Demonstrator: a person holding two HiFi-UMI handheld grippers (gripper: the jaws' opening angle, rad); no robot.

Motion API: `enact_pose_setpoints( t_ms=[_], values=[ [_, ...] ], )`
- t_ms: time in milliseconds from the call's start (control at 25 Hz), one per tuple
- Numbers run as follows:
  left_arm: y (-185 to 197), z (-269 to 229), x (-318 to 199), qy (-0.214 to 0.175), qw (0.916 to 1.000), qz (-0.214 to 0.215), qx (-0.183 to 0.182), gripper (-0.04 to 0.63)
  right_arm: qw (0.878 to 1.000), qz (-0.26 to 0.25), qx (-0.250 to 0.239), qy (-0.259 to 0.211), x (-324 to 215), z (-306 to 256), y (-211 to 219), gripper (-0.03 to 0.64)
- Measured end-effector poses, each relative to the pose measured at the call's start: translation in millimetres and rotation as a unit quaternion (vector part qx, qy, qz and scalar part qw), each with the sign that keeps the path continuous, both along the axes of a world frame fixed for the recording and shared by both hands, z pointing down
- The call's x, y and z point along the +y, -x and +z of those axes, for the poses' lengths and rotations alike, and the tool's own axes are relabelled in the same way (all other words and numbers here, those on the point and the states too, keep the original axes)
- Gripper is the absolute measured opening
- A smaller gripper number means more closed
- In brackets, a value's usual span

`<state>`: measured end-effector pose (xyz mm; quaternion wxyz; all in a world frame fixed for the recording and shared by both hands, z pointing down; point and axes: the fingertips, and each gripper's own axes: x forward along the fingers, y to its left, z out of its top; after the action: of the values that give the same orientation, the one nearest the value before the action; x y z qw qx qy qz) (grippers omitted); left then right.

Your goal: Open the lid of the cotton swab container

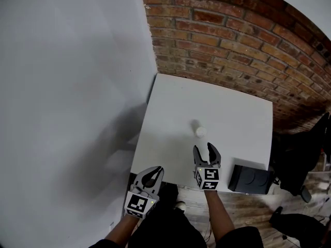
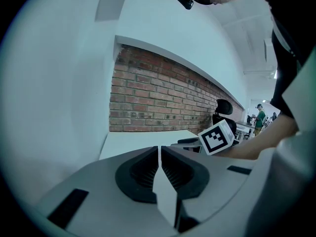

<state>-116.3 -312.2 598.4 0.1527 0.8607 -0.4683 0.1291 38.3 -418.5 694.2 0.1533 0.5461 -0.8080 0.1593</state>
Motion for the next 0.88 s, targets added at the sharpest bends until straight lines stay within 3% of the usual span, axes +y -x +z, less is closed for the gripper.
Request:
enact_pose_setpoints(
  t_ms=[320, 880],
  values=[
    [-1.3, 3.5, -11.3, 0.003, 1.0000, 0.006, 0.000, 0.015, 0.998, 0.055, 0.015, 0.009, -24.5, 28.1, -10.2, 0.256],
    [12.8, 20.0, -13.3, 0.023, 0.9997, -0.004, -0.007, 0.015, 0.995, 0.075, 0.000, 0.070, -36.9, 75.0, -7.8, 0.258]
  ],
)
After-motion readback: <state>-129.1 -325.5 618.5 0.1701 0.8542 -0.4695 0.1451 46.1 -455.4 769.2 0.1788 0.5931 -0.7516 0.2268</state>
